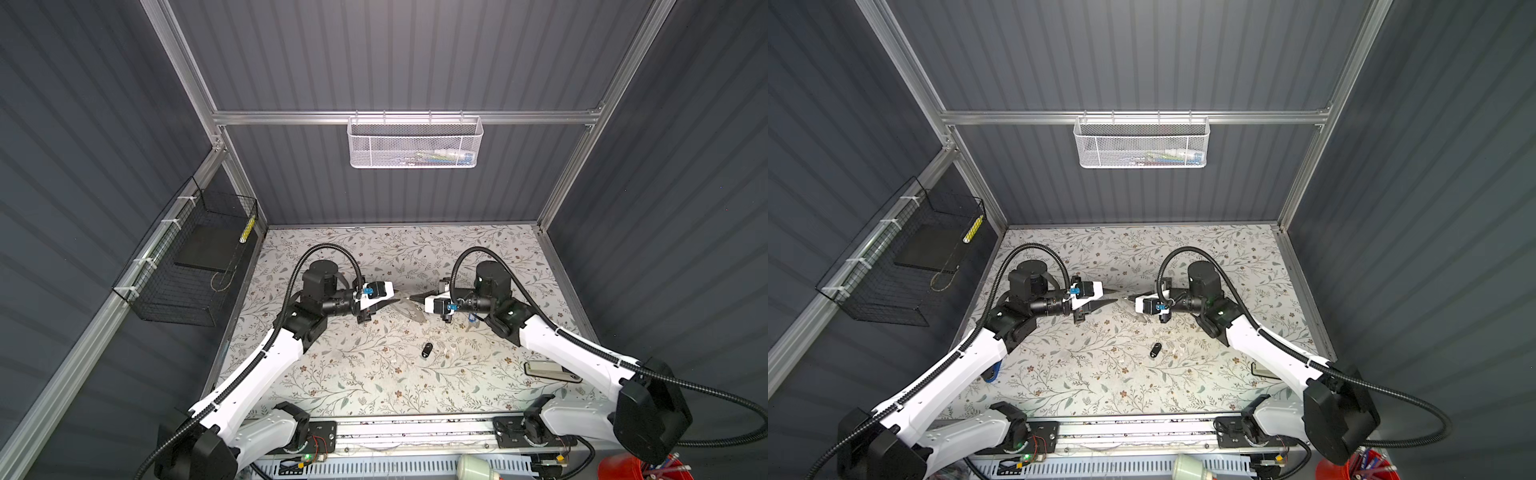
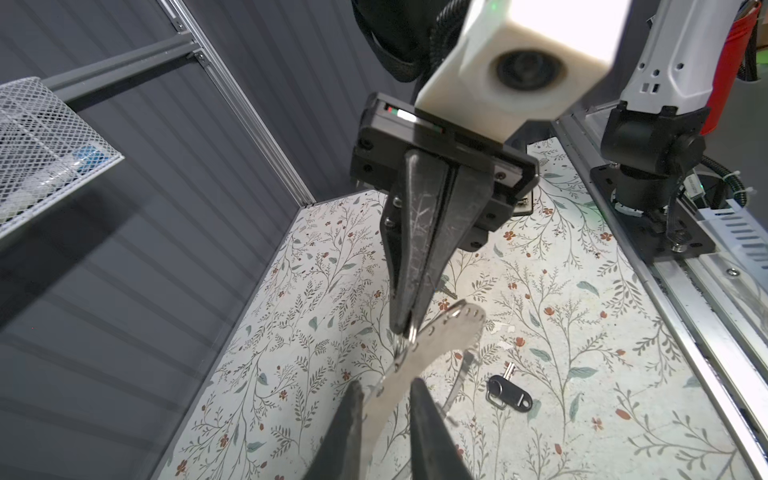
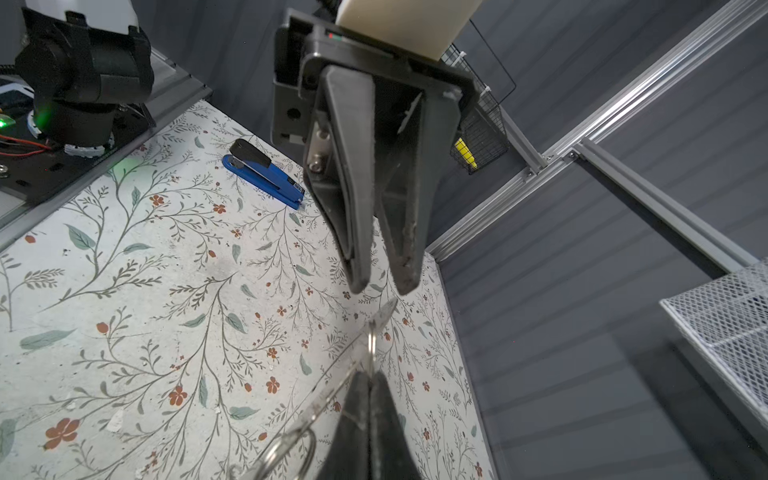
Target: Put the keys on the keyring
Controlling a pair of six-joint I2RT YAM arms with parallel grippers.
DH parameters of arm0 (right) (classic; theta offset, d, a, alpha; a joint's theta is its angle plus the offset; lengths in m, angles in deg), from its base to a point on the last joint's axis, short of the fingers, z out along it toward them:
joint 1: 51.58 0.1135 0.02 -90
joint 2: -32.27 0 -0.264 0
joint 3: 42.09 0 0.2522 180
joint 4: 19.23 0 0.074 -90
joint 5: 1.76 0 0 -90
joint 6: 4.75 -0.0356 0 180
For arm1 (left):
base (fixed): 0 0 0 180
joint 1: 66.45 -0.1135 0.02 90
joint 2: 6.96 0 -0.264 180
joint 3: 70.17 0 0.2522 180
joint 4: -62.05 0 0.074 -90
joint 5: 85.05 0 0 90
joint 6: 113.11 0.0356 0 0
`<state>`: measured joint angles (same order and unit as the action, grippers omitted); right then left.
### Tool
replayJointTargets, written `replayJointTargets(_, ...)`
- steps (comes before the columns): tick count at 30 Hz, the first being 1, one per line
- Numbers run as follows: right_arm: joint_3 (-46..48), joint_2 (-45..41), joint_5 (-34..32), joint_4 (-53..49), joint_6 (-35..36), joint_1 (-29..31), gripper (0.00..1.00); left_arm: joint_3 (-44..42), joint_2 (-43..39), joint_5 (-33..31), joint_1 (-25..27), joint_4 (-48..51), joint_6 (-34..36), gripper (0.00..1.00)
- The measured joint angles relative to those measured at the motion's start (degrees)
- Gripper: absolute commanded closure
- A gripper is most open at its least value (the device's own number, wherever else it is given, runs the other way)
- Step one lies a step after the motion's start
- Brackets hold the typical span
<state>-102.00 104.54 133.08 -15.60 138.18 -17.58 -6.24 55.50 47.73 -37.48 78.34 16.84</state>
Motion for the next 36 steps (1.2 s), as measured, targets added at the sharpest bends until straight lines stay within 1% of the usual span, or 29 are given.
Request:
replayJointTargets(7, 0.74, -0.57, -2.4, 0.24, 2.56, 0.98, 1.0, -0.42, -1.07, -1.51, 1.4, 0.04, 0.63, 0.8)
replayJointTargets(11, 0.76, -0.59, -2.91, 0.33, 2.23, 1.05, 1.0, -1.09, -1.38, -2.14, 1.97, 0.28, 1.49, 0.8)
replayJointTargets(18, 1.79, -0.59, -2.56, 2.38, -3.91, 1.03, 1.0, -1.16, -1.6, -3.5, 2.51, 2.16, 3.82, 0.8)
replayJointTargets(24, 1.79, -0.59, -0.9, 2.58, -8.15, 1.03, 1.0, -1.16, -1.6, -4.17, 2.62, 2.21, 4.09, 0.81)
replayJointTargets(33, 1.79, -0.55, 1.51, 2.69, -11.32, 1.03, 1.0, -1.16, -1.57, -4.28, 3.82, 1.99, 3.96, 0.89)
replayJointTargets(36, 1.79, -0.55, 1.6, 2.71, -11.89, 1.05, 1.0, -1.16, -1.57, -4.31, 4.33, 1.68, 3.98, 0.89)
